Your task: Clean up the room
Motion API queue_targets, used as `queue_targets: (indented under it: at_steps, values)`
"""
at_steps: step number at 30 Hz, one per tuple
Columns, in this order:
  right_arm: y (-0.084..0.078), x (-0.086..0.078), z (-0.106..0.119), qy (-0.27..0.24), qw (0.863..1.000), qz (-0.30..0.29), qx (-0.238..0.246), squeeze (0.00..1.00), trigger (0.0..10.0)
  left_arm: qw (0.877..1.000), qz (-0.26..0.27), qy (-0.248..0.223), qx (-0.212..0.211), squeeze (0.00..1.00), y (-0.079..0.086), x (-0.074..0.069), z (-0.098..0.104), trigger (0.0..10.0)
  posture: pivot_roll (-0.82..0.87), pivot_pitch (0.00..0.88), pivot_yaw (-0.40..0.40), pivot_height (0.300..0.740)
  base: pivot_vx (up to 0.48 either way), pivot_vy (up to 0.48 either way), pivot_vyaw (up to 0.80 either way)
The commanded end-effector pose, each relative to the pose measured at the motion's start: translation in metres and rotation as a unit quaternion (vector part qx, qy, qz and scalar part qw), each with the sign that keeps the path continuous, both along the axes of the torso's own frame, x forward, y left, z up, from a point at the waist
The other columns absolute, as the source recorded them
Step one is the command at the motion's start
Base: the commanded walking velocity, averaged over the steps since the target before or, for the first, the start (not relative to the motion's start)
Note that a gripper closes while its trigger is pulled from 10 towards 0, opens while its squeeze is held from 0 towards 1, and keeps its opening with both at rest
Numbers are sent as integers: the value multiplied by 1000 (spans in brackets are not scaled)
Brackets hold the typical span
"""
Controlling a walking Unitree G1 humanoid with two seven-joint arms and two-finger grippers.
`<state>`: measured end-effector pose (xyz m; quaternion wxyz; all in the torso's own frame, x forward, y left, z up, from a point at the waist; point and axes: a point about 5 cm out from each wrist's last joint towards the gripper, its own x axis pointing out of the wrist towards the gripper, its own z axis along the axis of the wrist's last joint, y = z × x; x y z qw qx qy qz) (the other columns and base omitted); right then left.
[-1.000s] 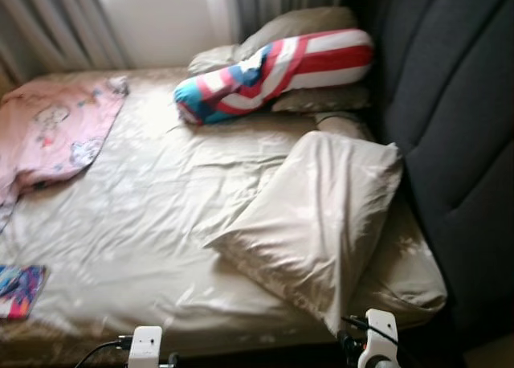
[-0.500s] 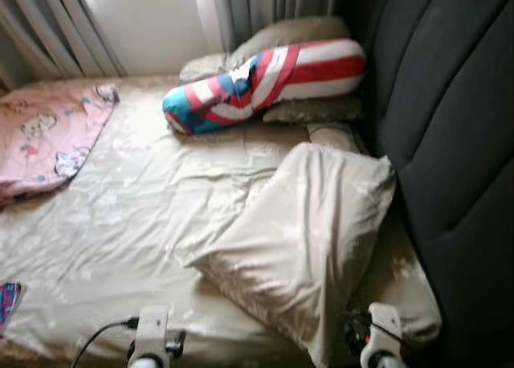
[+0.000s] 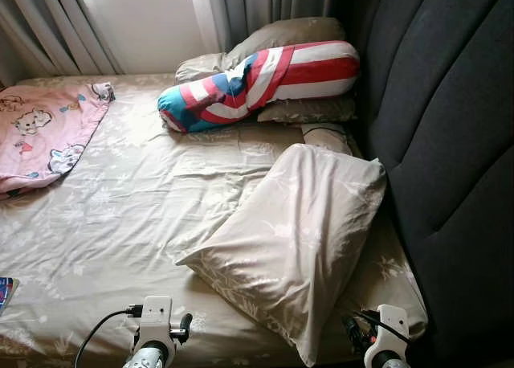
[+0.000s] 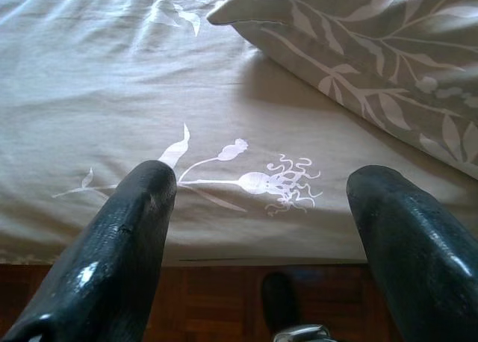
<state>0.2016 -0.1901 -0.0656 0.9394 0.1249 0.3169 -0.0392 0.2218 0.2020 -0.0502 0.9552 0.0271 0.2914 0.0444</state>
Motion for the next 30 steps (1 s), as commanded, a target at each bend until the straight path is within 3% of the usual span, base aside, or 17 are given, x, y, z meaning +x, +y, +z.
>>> queue_targets:
  at_steps: [1,6,14,15,16,17,20,30]
  values:
    - [1,-4,-2,1,1000,-5,6,0,10000,1000,1,5,0,0,0,-2,-2,10000,-65,95,22,740,0,480,0]
    - [2,-5,-2,-6,1000,-14,21,0,10000,1000,-6,0,5,0,2,-2,-1,10000,-49,101,25,740,0,0,0]
    - [8,-8,-2,-23,999,-9,35,0,10000,998,-18,-55,8,0,3,12,14,10000,-2,118,45,740,0,0,0]
    - [12,3,3,-36,999,-3,33,0,10000,997,-21,-69,9,0,3,15,17,10000,14,128,53,740,0,0,0]
    - [21,34,19,-56,998,3,32,635,10000,997,-23,-79,9,0,3,17,20,10000,14,128,53,740,0,0,0]
    - [33,71,44,-81,996,10,28,1000,10000,995,-27,-96,10,0,2,20,24,10000,29,139,62,740,0,0,0]
    - [37,85,54,-91,995,13,25,1000,10000,989,-33,-143,12,0,1,27,38,10000,44,151,71,740,0,0,0]
    - [47,93,61,-98,995,15,30,1000,10000,969,-57,-238,14,0,0,35,80,10000,102,237,114,740,0,0,0]
